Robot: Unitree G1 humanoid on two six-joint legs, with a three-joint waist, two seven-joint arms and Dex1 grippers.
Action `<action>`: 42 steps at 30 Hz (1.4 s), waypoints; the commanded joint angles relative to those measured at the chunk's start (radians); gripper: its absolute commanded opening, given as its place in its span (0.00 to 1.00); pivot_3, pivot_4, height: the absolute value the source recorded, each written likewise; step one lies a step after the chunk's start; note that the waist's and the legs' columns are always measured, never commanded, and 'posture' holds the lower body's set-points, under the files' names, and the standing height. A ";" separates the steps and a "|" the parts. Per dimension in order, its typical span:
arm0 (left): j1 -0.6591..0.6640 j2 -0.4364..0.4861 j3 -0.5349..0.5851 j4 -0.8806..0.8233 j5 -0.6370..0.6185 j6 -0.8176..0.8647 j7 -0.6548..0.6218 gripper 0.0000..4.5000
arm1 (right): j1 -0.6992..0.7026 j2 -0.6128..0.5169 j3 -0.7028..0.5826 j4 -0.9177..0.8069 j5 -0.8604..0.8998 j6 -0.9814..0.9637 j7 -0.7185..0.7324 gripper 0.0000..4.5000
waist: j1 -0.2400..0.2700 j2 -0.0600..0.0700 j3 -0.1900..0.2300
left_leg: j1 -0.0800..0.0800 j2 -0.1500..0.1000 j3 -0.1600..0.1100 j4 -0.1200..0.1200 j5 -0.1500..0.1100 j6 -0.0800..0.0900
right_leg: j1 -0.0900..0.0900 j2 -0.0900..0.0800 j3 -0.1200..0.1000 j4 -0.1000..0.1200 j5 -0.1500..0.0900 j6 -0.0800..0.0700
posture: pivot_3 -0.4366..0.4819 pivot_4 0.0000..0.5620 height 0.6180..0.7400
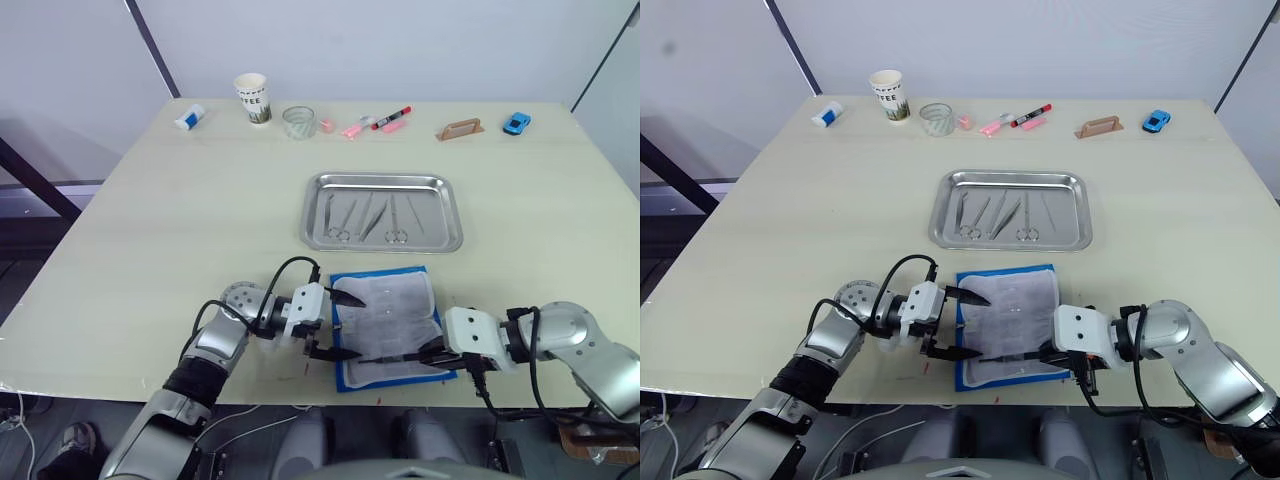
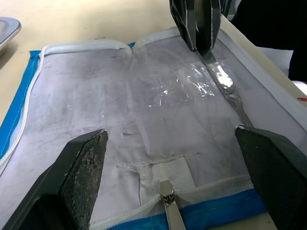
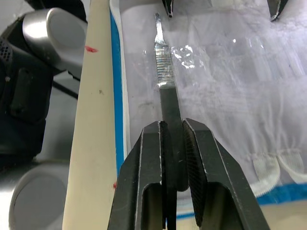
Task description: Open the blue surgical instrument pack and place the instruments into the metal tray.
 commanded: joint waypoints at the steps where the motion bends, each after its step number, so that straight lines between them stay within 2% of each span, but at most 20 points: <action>1: 0.046 0.009 -0.045 0.051 0.078 0.041 0.029 1.00 | -0.027 -0.029 -0.032 -0.051 0.012 0.038 -0.001 0.01 | 0.000 0.000 0.000 | 0.000 0.000 0.000 0.000 0.000 0.000 | 0.000 0.000 0.000 0.000 0.000 0.000 | 0.48 0.27 1.00; 9: 0.058 0.019 -0.050 -0.001 0.082 0.079 0.039 1.00 | -0.033 -0.080 -0.050 -0.072 0.022 0.067 0.007 0.01 | 0.000 0.000 0.000 | -0.001 0.000 0.000 0.000 0.000 0.000 | 0.000 0.000 0.000 -0.001 0.000 0.000 | 0.48 0.27 1.00; 21: 0.028 0.018 -0.055 0.036 0.089 0.077 0.028 1.00 | 0.025 -0.160 -0.135 -0.039 0.032 0.012 0.016 0.01 | 0.001 0.000 0.001 | -0.002 0.000 0.000 0.000 0.000 0.000 | 0.000 -0.001 -0.001 -0.001 0.000 0.000 | 0.48 0.27 1.00; 26: 0.028 0.021 -0.057 0.034 0.087 0.076 0.027 1.00 | 0.107 -0.232 -0.239 0.010 0.047 -0.069 0.057 0.01 | 0.003 0.000 0.001 | -0.002 0.000 0.000 0.000 0.000 0.000 | 0.000 -0.001 -0.001 -0.002 0.000 0.000 | 0.48 0.27 1.00; 32: 0.024 0.020 -0.060 0.038 0.087 0.074 0.029 1.00 | 0.220 -0.275 -0.432 0.089 0.108 -0.114 0.117 0.01 | 0.005 -0.002 0.002 | -0.002 0.000 0.000 0.000 0.000 0.000 | 0.000 -0.001 -0.001 -0.002 0.000 0.000 | 0.48 0.27 1.00; 37: 0.023 0.019 -0.058 0.042 0.083 0.072 0.030 1.00 | 0.247 -0.239 -0.578 0.092 0.243 -0.010 0.122 0.01 | 0.004 -0.003 0.003 | -0.002 0.000 0.001 0.000 0.000 0.000 | 0.000 -0.001 0.000 -0.002 0.000 0.000 | 0.48 0.27 1.00; 39: 0.025 0.019 -0.058 0.041 0.083 0.072 0.030 1.00 | 0.189 -0.187 -0.597 0.072 0.312 0.079 0.047 0.01 | 0.004 -0.003 0.003 | -0.001 0.000 0.000 0.000 0.000 0.000 | 0.000 -0.001 0.000 -0.002 0.000 0.000 | 0.48 0.27 1.00; 42: 0.029 0.016 -0.058 0.038 0.083 0.074 0.035 1.00 | 0.052 -0.074 -0.555 0.038 0.357 0.209 -0.131 0.01 | 0.002 -0.002 0.003 | -0.001 0.000 0.000 0.000 0.000 0.000 | 0.000 -0.001 0.000 -0.002 0.000 0.000 | 0.48 0.27 1.00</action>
